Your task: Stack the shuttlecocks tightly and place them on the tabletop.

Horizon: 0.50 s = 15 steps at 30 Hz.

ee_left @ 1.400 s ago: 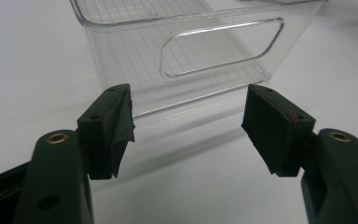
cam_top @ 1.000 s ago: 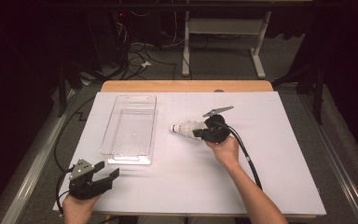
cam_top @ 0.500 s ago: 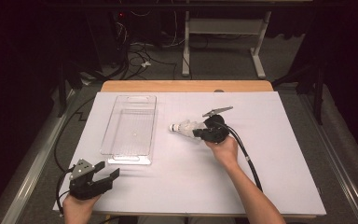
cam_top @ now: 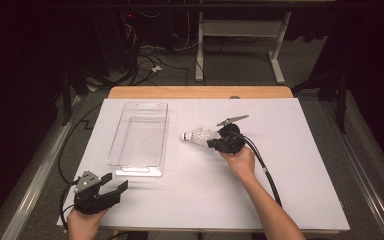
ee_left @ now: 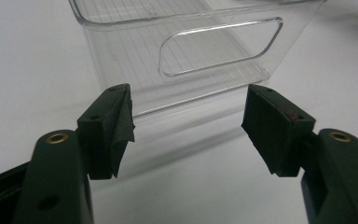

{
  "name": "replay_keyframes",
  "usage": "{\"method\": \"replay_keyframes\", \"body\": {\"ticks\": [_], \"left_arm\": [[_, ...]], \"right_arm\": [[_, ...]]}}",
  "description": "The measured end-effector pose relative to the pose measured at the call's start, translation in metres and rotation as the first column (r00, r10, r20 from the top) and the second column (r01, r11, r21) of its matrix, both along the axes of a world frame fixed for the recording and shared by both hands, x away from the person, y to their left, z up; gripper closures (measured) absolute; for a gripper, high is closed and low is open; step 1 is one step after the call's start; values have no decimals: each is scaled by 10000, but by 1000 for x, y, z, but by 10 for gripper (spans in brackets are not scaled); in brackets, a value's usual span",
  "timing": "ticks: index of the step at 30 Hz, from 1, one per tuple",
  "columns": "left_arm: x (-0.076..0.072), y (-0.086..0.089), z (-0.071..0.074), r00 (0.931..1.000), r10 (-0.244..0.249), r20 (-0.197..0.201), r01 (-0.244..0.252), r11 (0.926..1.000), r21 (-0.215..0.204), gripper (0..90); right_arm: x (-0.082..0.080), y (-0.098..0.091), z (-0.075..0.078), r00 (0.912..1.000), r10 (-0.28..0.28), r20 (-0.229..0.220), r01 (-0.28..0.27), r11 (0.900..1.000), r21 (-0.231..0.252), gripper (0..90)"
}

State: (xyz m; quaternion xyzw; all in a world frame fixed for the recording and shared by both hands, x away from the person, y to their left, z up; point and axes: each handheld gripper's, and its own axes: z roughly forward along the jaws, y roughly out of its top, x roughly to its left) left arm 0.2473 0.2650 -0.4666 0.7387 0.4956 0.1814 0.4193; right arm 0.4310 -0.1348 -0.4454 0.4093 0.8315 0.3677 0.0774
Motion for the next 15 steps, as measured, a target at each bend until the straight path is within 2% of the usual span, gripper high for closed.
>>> {"method": "replay_keyframes", "body": {"ticks": [10, 15], "left_arm": [[1, 1, -1, 10000, -9, -17, 9, 10000, -87, 341], [1, 2, -1, 10000, -5, -19, 4, 9999, -126, 341]], "right_arm": [[-1, -1, 0, 9998, -166, -118, 166, 9999, 4, 784], [-4, -1, 2, 9996, -269, -60, 268, 9996, -30, 693]]}}
